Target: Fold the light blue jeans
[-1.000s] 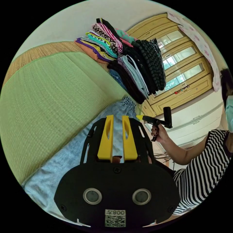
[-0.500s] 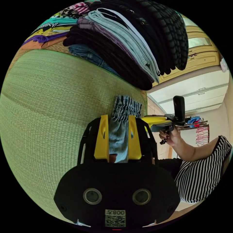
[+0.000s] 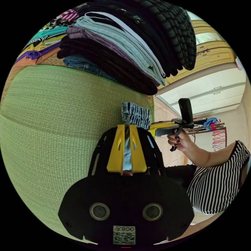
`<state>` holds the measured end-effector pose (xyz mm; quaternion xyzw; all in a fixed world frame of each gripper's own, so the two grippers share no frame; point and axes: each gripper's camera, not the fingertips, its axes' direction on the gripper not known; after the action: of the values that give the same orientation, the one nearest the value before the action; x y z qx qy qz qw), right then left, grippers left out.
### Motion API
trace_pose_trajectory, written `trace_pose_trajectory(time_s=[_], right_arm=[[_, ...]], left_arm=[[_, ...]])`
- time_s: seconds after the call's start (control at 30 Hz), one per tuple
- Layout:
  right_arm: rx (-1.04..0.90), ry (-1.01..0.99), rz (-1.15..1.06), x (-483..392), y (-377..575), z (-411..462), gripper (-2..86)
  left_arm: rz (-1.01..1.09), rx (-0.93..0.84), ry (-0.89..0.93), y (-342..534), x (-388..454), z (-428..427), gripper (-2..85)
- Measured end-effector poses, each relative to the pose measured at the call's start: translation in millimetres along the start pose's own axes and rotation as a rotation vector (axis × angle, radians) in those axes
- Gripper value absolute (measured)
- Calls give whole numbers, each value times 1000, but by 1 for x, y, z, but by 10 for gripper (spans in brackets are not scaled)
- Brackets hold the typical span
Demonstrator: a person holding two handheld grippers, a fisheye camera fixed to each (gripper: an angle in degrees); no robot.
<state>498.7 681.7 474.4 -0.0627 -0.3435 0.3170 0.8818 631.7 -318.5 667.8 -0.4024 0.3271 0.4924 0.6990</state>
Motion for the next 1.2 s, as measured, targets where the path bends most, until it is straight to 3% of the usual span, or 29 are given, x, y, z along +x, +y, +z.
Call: trace_pose_trajectory(time_s=[0.3,0.7,1.0,1.2], right_arm=[[45,0,-162,-49,17,-22,33],[-17,-49,-511,-183,71,-6,34],[-223,-55,-759,-275,127,81,35],[-402,6,-842,-294,170,166,34]], left_arm=[[105,60,-54,36,35,-55,25],[161,345,1,207,59,-161,29],[16,487,-36,408,49,-211,43],[-224,515,-3,540,19,-193,47]])
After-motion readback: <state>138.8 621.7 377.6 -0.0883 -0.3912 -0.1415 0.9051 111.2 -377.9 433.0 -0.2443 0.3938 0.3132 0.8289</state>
